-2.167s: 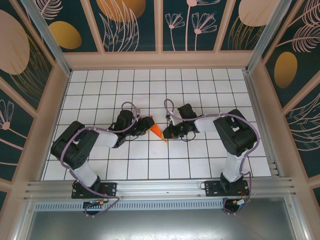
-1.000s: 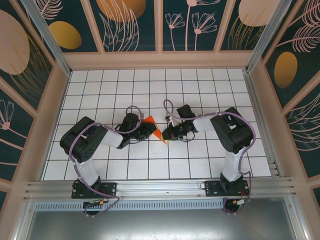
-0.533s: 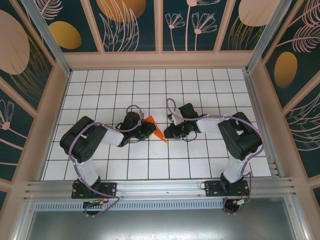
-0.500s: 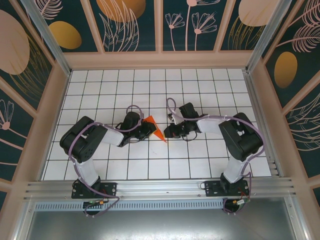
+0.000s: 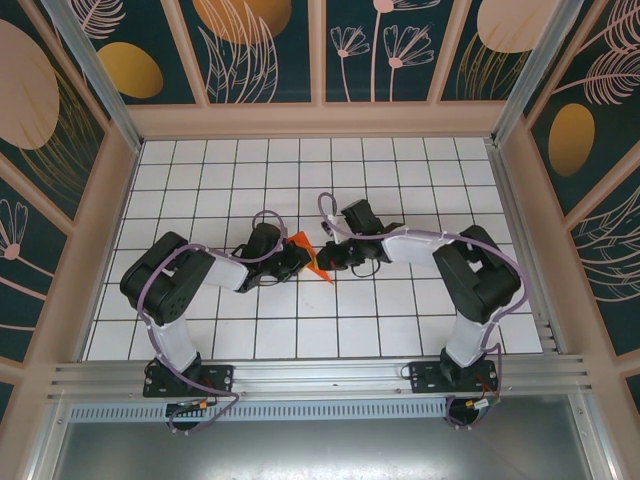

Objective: Fold a paper plane with a square sheet of paper (pick it up from the middle)
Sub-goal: Fold the wing for the fifth time at the center of the table.

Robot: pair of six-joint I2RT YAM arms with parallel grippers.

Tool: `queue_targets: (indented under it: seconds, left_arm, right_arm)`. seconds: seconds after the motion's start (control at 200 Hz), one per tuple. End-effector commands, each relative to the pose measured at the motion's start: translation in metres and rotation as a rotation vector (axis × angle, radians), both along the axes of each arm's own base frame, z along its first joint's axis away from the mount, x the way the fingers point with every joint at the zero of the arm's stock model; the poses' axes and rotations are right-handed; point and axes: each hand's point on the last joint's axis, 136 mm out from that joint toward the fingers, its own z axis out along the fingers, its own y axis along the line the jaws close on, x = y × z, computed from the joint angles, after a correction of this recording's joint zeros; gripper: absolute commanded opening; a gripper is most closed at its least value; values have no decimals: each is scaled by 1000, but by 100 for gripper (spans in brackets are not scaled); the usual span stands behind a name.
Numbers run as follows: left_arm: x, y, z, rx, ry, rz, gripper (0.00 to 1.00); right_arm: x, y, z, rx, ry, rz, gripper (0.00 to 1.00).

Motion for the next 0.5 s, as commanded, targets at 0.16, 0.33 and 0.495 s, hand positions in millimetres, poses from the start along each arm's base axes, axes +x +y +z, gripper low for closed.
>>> queue_targets:
  seconds: [0.16,0.33,0.495]
  left_arm:
    - [-12,24,-46,156,112,55,10]
    - [-13,25,-50,168,126,59,10]
    - [-15,29,-55,193,145,66,9]
  right_arm:
    - [2,1,-28,-98,47,13,0]
    - [-5,-10,-44,-165,64,26,0]
    - [-10,-17,-53,-209,77,47,0]
